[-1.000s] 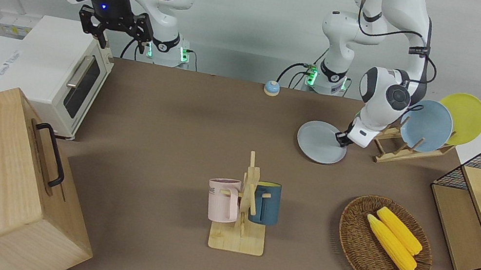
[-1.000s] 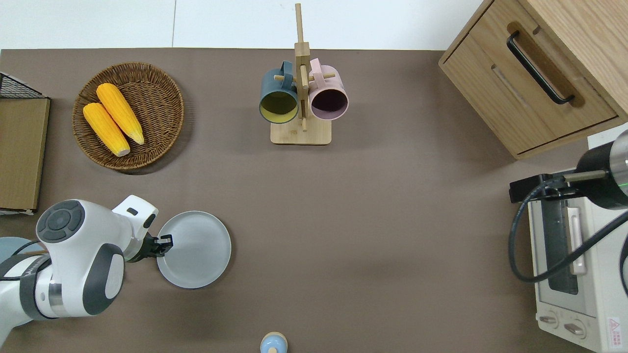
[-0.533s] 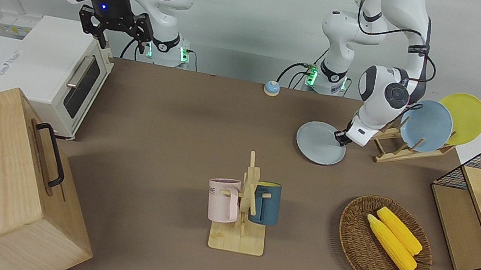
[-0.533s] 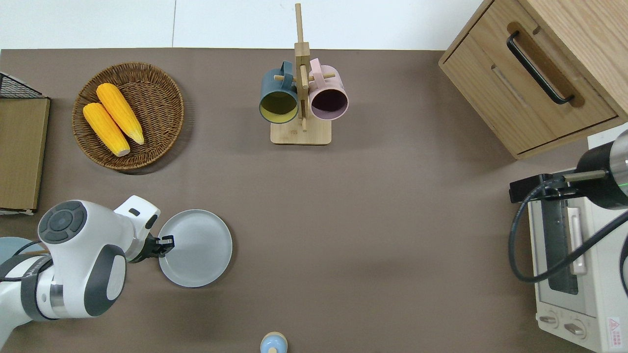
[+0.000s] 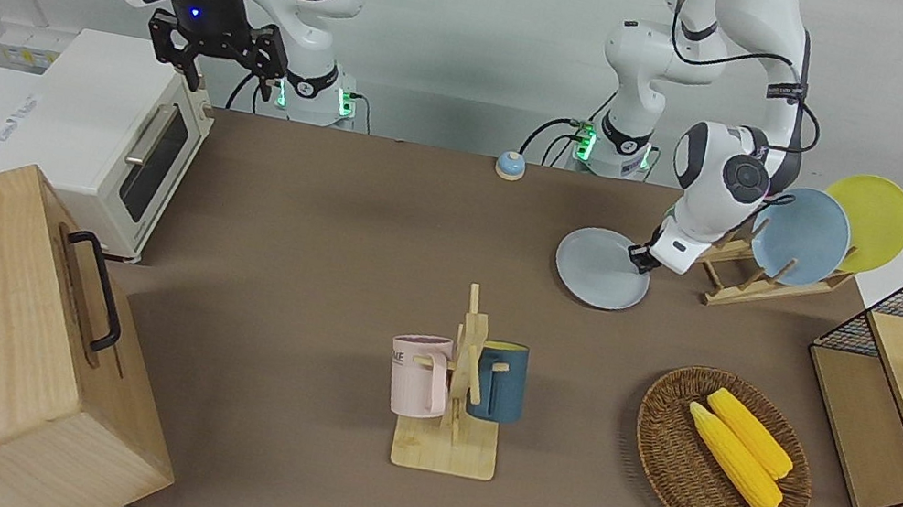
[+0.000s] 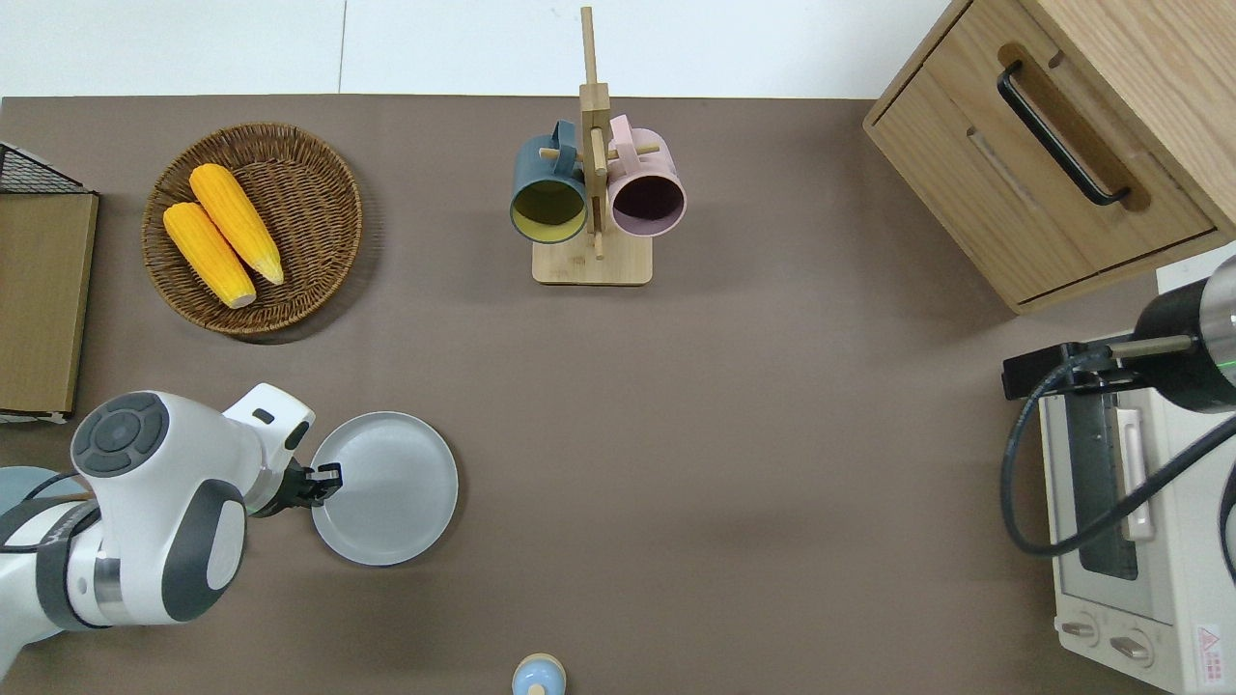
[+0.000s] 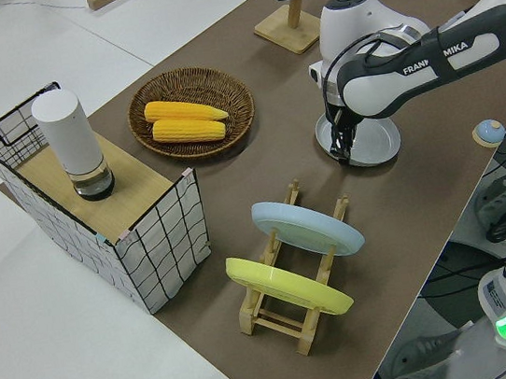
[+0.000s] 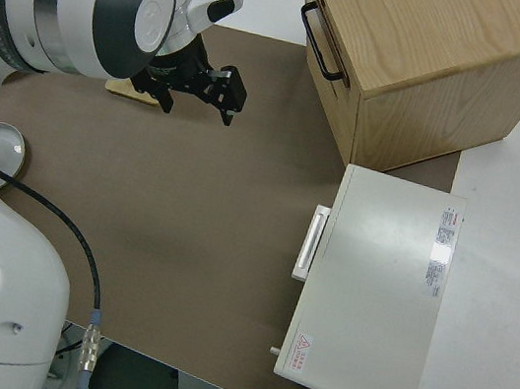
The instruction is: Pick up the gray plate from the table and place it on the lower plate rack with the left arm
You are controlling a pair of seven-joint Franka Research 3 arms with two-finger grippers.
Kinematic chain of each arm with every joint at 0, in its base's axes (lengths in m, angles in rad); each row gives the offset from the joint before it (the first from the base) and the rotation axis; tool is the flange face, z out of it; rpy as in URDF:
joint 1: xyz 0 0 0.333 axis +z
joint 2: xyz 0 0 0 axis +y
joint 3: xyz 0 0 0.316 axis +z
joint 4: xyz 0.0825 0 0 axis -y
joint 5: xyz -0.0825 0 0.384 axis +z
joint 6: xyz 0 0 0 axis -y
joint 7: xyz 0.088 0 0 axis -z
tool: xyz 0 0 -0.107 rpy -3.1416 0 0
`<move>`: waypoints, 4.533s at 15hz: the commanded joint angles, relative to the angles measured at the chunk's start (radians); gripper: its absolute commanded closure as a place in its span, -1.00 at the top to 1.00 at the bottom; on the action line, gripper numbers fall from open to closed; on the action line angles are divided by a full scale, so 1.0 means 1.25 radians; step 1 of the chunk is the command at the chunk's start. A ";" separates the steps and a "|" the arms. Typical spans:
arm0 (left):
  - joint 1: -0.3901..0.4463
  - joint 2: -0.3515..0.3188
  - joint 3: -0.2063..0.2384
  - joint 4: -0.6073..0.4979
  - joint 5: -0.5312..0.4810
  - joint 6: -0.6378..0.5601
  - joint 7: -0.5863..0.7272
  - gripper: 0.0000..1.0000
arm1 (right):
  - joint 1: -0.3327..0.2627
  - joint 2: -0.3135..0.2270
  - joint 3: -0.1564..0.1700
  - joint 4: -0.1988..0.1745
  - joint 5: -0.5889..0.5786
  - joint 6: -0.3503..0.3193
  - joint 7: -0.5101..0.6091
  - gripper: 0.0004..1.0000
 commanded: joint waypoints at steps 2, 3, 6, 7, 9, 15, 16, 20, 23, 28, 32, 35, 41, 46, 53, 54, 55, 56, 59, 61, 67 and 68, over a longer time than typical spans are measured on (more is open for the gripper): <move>-0.004 -0.007 0.002 0.144 0.009 -0.204 0.021 -1.00 | -0.020 -0.002 0.014 0.006 0.015 -0.012 0.007 0.97; -0.004 -0.007 0.002 0.168 0.009 -0.230 0.022 -1.00 | -0.020 -0.002 0.014 0.006 0.015 -0.012 0.007 0.97; -0.004 -0.011 0.002 0.223 0.008 -0.294 0.020 -1.00 | -0.020 -0.002 0.014 0.006 0.015 -0.012 0.007 0.98; -0.004 -0.015 0.002 0.239 0.008 -0.314 0.020 -1.00 | -0.020 -0.002 0.014 0.006 0.015 -0.012 0.007 0.98; -0.004 -0.021 0.002 0.272 0.008 -0.354 0.017 -1.00 | -0.020 -0.002 0.014 0.006 0.015 -0.012 0.007 0.97; -0.004 -0.028 0.002 0.349 0.027 -0.465 0.014 -1.00 | -0.020 -0.002 0.014 0.006 0.015 -0.012 0.007 0.98; -0.004 -0.031 0.000 0.355 0.059 -0.479 0.011 -1.00 | -0.020 -0.002 0.014 0.006 0.015 -0.012 0.007 0.98; -0.004 -0.046 -0.005 0.360 0.153 -0.519 0.010 -1.00 | -0.020 -0.002 0.014 0.006 0.015 -0.012 0.007 0.97; -0.004 -0.050 -0.005 0.389 0.210 -0.554 0.019 -1.00 | -0.020 -0.002 0.014 0.006 0.015 -0.012 0.007 0.97; -0.004 -0.055 -0.013 0.413 0.331 -0.593 0.017 -1.00 | -0.020 -0.002 0.014 0.006 0.015 -0.012 0.007 0.97; -0.004 -0.060 -0.029 0.413 0.450 -0.623 0.017 -1.00 | -0.020 -0.002 0.014 0.006 0.015 -0.012 0.007 0.98; -0.004 -0.059 -0.035 0.413 0.531 -0.637 0.016 -1.00 | -0.020 -0.002 0.014 0.006 0.015 -0.012 0.007 0.97; -0.004 -0.058 -0.035 0.402 0.664 -0.670 0.009 -1.00 | -0.020 -0.002 0.014 0.006 0.015 -0.012 0.007 0.97; -0.004 -0.054 -0.035 0.372 0.705 -0.674 -0.032 -1.00 | -0.020 -0.002 0.014 0.006 0.015 -0.012 0.007 0.97; -0.015 -0.043 -0.041 0.287 0.700 -0.650 -0.208 -1.00 | -0.020 -0.002 0.014 0.006 0.015 -0.012 0.007 0.98; -0.017 -0.034 -0.041 0.282 0.699 -0.646 -0.228 -1.00 | -0.020 -0.002 0.014 0.006 0.015 -0.012 0.007 0.97; -0.020 -0.031 -0.043 0.276 0.697 -0.644 -0.245 -1.00 | -0.020 -0.002 0.014 0.006 0.015 -0.012 0.007 0.97; -0.024 -0.027 -0.043 0.268 0.696 -0.642 -0.260 -1.00 | -0.020 -0.002 0.014 0.006 0.015 -0.012 0.007 0.97; -0.028 -0.013 -0.045 0.232 0.695 -0.602 -0.338 -1.00 | -0.020 -0.002 0.014 0.006 0.015 -0.012 0.007 0.97; -0.028 -0.002 -0.046 0.222 0.694 -0.592 -0.365 -1.00 | -0.020 -0.002 0.014 0.006 0.015 -0.012 0.007 0.98; -0.036 0.019 -0.049 0.201 0.690 -0.572 -0.416 -1.00 | -0.020 -0.002 0.014 0.006 0.015 -0.012 0.007 0.98; -0.038 0.020 -0.049 0.201 0.686 -0.571 -0.423 -1.00 | -0.020 -0.002 0.014 0.006 0.015 -0.012 0.007 0.98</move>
